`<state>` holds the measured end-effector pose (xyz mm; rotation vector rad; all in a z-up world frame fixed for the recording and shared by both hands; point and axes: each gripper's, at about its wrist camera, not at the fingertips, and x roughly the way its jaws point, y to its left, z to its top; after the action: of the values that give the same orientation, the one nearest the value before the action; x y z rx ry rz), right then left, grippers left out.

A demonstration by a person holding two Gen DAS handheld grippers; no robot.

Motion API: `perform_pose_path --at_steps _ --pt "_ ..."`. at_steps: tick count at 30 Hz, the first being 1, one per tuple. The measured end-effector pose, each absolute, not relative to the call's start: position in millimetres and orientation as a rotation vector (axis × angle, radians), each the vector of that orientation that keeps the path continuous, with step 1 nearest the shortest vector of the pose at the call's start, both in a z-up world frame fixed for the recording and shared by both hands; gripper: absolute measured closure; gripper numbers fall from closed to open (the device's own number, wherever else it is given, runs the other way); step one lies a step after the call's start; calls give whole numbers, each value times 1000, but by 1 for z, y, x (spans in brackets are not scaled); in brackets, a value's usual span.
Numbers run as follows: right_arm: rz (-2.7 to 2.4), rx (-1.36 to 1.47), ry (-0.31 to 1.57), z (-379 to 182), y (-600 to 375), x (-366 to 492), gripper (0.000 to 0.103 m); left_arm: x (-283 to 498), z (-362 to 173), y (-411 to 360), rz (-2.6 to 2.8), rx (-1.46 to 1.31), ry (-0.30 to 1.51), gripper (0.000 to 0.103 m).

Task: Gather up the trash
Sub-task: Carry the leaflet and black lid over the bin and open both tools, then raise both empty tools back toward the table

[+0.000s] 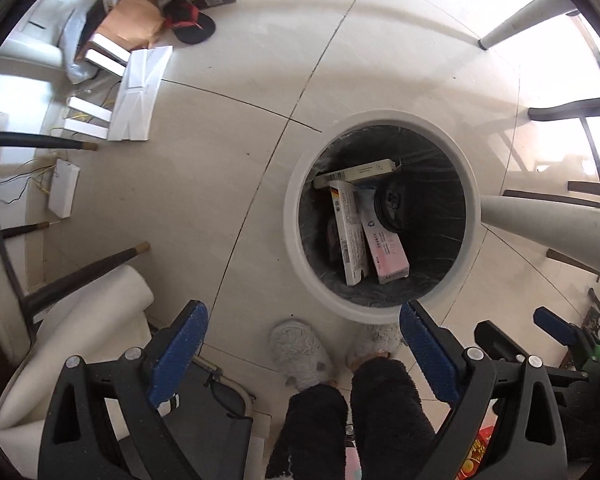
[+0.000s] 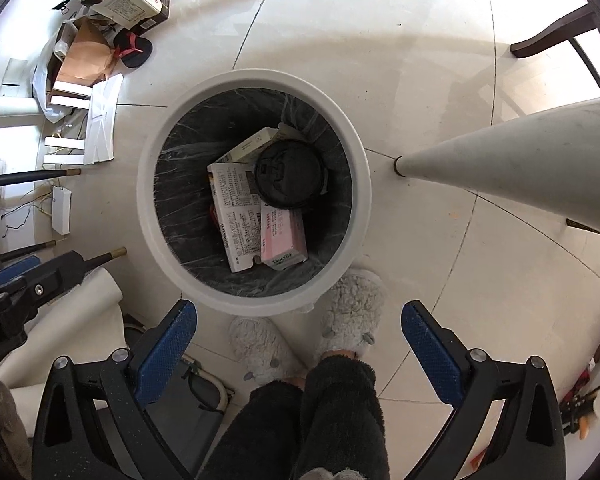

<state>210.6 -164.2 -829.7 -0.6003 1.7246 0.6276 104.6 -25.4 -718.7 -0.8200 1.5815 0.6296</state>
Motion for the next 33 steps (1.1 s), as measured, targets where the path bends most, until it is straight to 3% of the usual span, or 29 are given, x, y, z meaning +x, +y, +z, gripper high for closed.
perform_pose_path --at_steps 14,33 --pt "575 -560 1659 -717 -195 190 0 71 -617 -60 668 -774 1551 5" --pt "597 -480 1589 -467 -235 170 0 50 -416 -88 623 -722 1437 5"
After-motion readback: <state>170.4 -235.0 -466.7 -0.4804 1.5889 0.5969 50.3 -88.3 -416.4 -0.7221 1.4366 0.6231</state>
